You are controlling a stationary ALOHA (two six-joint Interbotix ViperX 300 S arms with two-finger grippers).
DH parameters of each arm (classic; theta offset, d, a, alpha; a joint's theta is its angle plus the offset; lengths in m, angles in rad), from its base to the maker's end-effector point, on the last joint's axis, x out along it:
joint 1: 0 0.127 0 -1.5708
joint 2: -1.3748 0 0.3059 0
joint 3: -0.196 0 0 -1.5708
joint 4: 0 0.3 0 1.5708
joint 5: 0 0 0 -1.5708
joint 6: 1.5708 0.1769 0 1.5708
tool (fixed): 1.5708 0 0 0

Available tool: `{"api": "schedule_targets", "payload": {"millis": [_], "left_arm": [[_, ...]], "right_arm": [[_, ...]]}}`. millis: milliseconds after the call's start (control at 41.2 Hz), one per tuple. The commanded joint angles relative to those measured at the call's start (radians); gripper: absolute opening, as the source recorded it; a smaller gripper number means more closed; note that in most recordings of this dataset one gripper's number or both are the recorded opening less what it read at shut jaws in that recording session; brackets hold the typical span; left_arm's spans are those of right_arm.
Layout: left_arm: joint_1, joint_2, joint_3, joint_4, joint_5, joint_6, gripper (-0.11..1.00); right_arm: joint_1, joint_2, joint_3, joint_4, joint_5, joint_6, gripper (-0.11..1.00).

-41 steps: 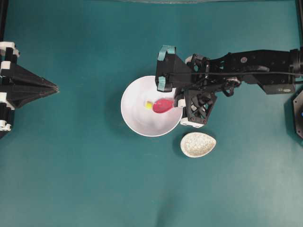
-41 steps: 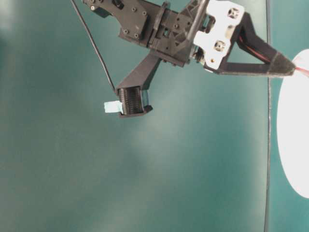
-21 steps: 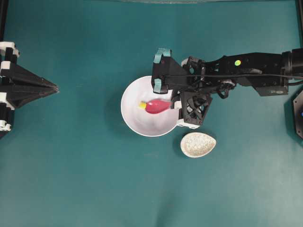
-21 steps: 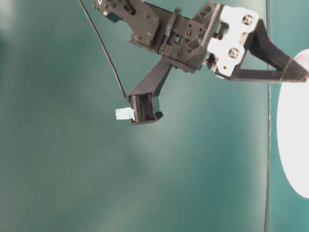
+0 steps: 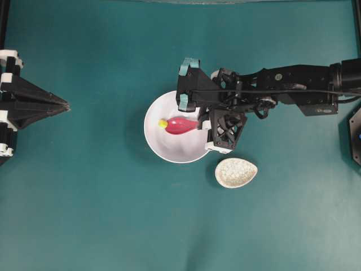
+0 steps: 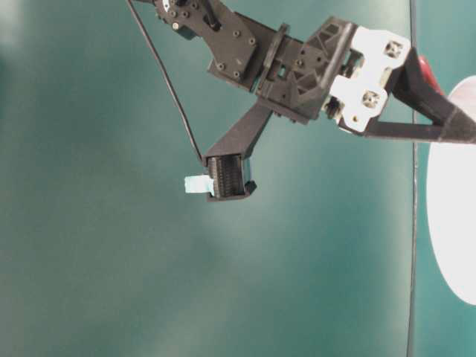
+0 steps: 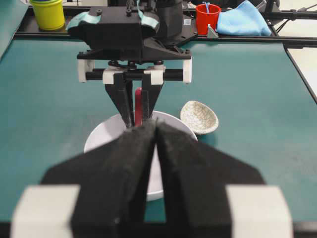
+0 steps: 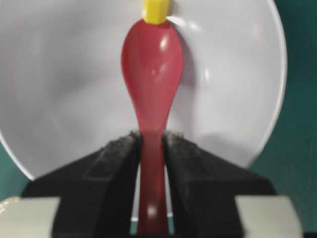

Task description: Scoop the yellow hexagonal prism block from the bowl with a spoon using the right arm.

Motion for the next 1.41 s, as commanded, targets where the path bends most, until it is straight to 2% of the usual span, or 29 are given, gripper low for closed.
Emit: {"api": "schedule_targets", "payload": {"millis": [0, 219, 753, 1384], "left_arm": [[0.0, 0.005, -0.029, 0.003, -0.006, -0.002, 0.09], [0.0, 0.002, -0.029, 0.003, -0.006, -0.002, 0.09], [0.0, 0.0, -0.029, 0.003, -0.006, -0.011, 0.09], [0.0, 0.0, -0.029, 0.002, -0.006, -0.012, 0.09]], "right_arm": [[0.0, -0.014, -0.025, 0.005, -0.017, 0.003, 0.25], [0.0, -0.009, -0.021, 0.005, -0.041, 0.034, 0.25], [0.0, 0.012, -0.015, 0.005, -0.086, 0.058, 0.25], [0.0, 0.015, -0.017, 0.005, -0.084, 0.058, 0.25]]}}
